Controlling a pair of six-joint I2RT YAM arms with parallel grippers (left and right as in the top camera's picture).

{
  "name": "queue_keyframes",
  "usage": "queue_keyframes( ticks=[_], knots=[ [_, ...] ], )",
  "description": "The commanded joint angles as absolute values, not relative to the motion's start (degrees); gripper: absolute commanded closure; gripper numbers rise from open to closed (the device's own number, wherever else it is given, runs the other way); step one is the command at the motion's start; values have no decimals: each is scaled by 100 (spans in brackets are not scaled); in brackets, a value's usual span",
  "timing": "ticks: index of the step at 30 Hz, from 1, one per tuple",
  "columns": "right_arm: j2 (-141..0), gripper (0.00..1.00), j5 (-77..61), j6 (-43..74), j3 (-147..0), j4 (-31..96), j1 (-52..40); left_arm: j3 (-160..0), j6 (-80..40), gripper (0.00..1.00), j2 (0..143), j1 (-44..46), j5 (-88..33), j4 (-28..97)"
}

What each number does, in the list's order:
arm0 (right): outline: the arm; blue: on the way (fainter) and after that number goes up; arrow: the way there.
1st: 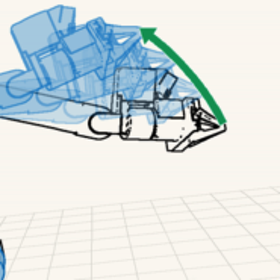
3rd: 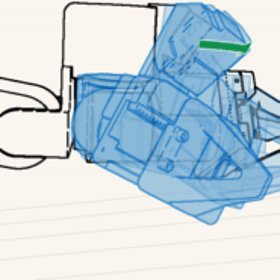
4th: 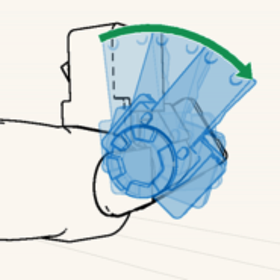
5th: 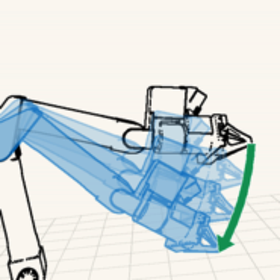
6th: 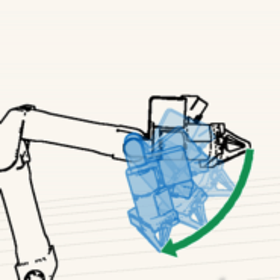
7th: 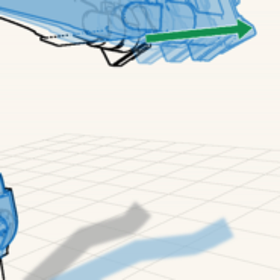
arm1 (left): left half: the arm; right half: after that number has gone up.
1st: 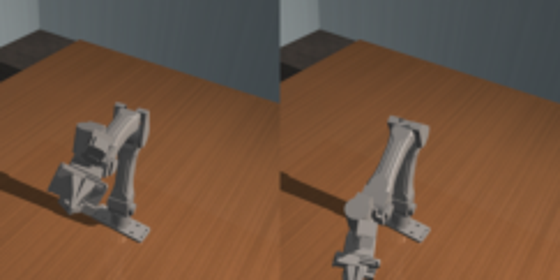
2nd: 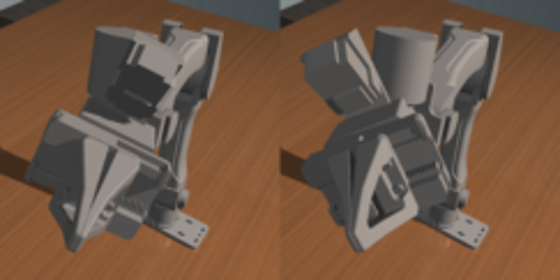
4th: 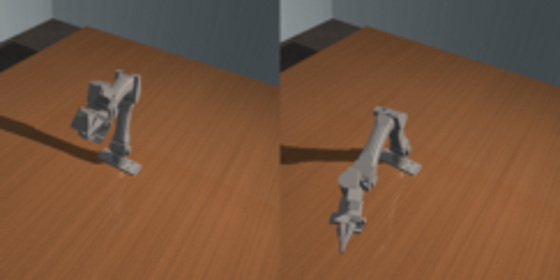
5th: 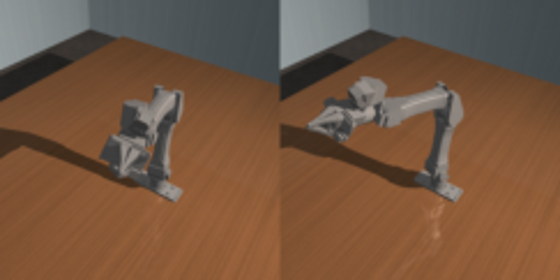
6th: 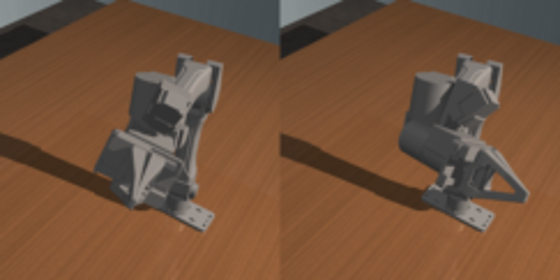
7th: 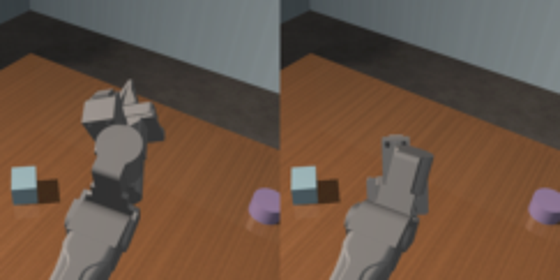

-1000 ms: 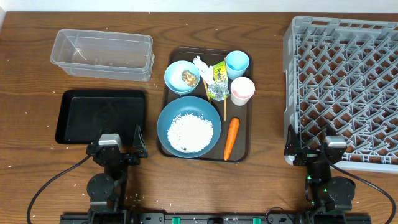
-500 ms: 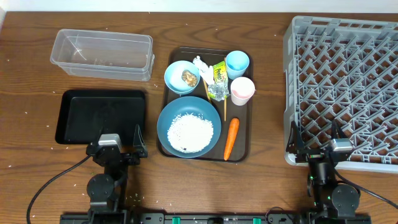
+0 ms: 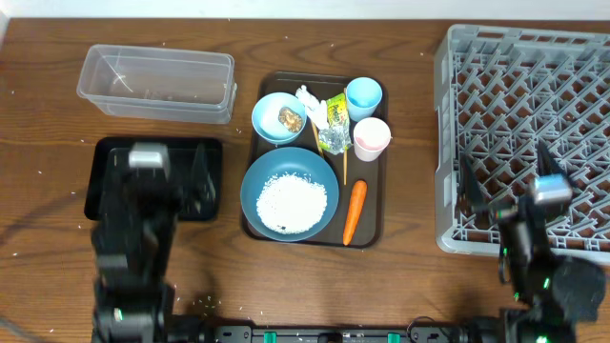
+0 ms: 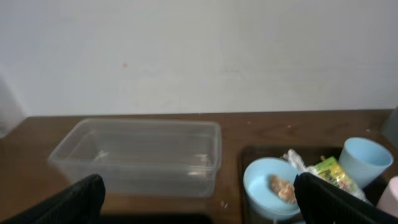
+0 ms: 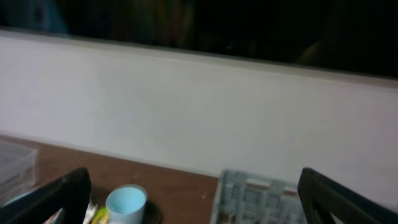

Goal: Sort waste into correct bins and load items into the dishwasher rack
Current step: 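Reach the left gripper to the blue cup and grasp it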

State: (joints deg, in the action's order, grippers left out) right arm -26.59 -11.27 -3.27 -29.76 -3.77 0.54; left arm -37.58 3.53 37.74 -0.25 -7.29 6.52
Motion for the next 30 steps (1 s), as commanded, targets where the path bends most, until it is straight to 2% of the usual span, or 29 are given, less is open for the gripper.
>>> queue_keyframes(
  ticks=[1,10,17,21,30],
  knots=[
    [-3669,1,-1885,-484,-3876,14,-3,-4978,495,2,4897,-3,-1435,1140],
    [-6342,1,-2357,-495,-6624,2687,-5,-8650,499,2,7870,196,-1756,3992],
    [-7745,1,-2539,-499,-7957,4091,-5,-11076,711,2,9883,998,-1758,5509],
    [-8007,1,-2598,-469,-7996,4101,-8,-11804,840,2,10868,1579,-1756,5780],
    [-8036,1,-2563,-462,-7996,4626,16,-11826,937,2,12446,2558,-1739,5131]
  ],
)
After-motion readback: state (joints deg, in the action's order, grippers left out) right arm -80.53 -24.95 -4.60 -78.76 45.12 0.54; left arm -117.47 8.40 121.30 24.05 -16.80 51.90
